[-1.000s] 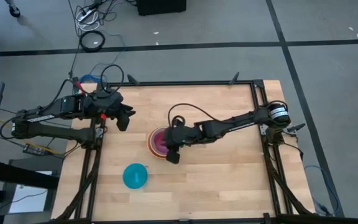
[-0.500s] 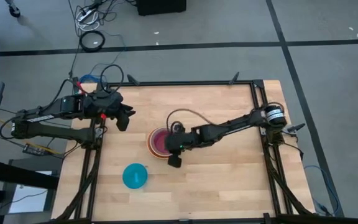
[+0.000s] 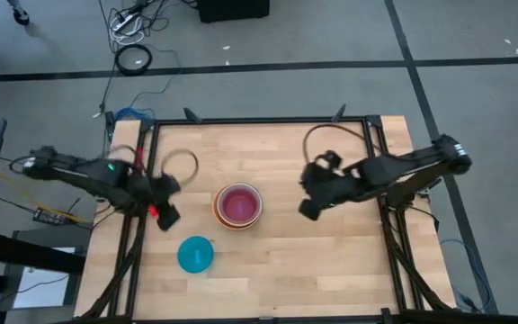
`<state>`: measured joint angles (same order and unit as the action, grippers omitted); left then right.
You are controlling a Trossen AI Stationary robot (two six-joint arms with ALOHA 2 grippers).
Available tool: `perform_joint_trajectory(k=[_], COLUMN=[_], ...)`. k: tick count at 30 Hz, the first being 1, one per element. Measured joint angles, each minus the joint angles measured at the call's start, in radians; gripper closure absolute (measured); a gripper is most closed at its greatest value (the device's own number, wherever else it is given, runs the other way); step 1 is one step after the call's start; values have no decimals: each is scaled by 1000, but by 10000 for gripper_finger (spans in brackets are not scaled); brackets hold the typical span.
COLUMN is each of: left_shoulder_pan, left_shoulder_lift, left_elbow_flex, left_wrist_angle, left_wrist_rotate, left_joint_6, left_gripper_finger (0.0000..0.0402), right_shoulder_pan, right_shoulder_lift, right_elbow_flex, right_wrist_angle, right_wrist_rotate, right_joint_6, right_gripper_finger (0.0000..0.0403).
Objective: Nest bowls inside each other
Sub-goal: Stack the blue bowl on top of the violet bowl
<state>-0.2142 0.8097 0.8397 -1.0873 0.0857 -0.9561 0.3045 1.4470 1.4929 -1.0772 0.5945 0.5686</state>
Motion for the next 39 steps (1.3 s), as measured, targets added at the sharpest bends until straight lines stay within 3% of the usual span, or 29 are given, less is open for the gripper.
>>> perform_joint_trajectory(k=[6,8,14,18,25,39], left_shoulder_pan=[-241,-297,-392,-407,-411,-416], left_shoulder_lift=[107,169,340,404,476,579], left_elbow_flex=[-225,-243,-206,-127,29,23], left_wrist_angle=[462,515,516,495,94,138], left_wrist_rotate=[18,-2,-121,-126,-228,-212], left_joint_6=[-204,-258,-307,-309,-306,-275], left_gripper_finger=[275,275,275,275,275,275], right_shoulder_pan=[82,93,93,74,42,32], right_shoulder_lift=[-32,-19,43,97,172,185], right_elbow_flex=[0,-1,-40,-71,-76,-76], right_wrist_angle=[-171,-198,-195,-189,-169,-119], right_wrist_rotate=[67,71,74,62,54,37], right_joint_6=[178,205,214,209,170,135], right_gripper_finger=[358,358,358,357,357,354])
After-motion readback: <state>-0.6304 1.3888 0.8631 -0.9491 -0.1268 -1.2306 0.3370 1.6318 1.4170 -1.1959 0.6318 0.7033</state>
